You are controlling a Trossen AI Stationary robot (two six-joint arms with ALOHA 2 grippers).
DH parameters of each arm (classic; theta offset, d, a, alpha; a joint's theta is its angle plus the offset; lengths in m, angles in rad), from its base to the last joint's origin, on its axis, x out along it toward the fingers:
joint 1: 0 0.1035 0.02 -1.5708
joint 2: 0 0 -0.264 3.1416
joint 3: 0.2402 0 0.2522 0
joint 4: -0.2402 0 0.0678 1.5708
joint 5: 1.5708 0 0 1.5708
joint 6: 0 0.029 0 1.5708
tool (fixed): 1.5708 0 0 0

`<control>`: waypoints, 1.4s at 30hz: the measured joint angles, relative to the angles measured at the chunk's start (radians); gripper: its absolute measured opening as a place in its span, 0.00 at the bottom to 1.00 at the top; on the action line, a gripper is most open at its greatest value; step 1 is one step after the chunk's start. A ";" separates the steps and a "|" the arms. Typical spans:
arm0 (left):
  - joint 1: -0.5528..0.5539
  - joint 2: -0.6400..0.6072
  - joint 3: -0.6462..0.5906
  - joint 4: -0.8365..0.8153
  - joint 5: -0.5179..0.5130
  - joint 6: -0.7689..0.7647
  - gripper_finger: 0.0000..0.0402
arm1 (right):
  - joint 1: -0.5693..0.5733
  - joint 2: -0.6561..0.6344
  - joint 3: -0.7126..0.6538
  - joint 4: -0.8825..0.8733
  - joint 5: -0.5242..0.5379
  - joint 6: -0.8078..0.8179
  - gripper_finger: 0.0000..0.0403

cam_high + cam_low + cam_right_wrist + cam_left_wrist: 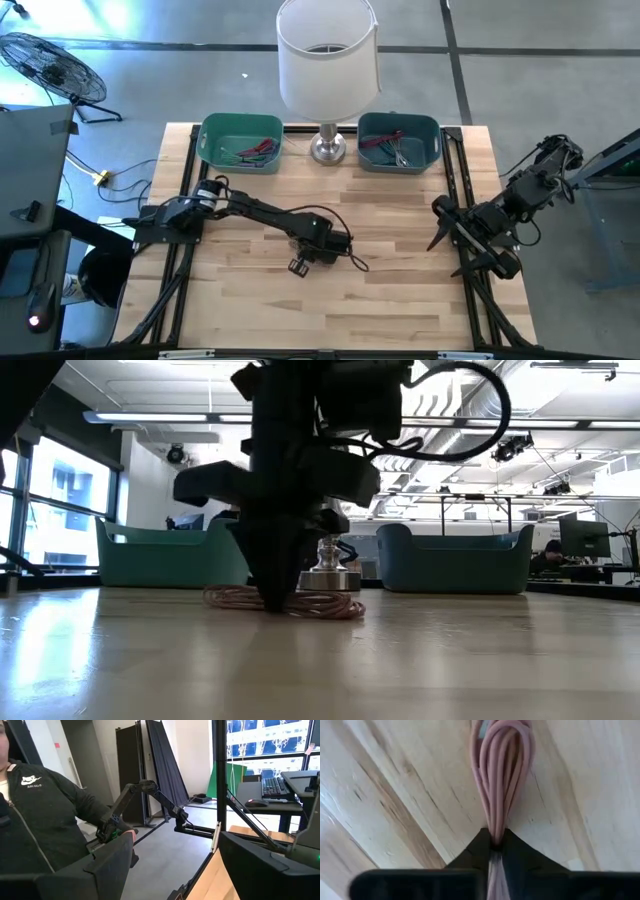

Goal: Pick & Place USB Port
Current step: Put the light pink charger cable into the green bin

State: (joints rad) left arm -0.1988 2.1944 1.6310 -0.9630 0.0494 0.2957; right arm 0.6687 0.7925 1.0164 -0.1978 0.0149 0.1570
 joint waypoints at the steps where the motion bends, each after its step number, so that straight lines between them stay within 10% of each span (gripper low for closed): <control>1: 0.006 0.000 0.000 -0.001 0.016 -0.019 0.06 | 0.000 0.000 0.000 0.000 0.002 0.000 0.71; 8: 0.037 0.001 0.037 -0.085 0.024 -0.118 0.03 | 0.000 0.000 0.000 0.000 0.014 0.000 0.71; 25: 0.002 -0.310 0.314 -0.621 -0.467 -0.276 0.02 | 0.000 -0.001 0.000 -0.003 0.047 -0.003 0.71; 42: 0.249 -0.823 -0.082 -0.615 -0.623 -0.416 0.02 | 0.000 -0.001 0.000 -0.004 0.143 0.026 0.71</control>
State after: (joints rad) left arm 0.0502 1.3711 1.5491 -1.5780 -0.5732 -0.1208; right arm 0.6689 0.7914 1.0164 -0.2013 0.1577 0.1829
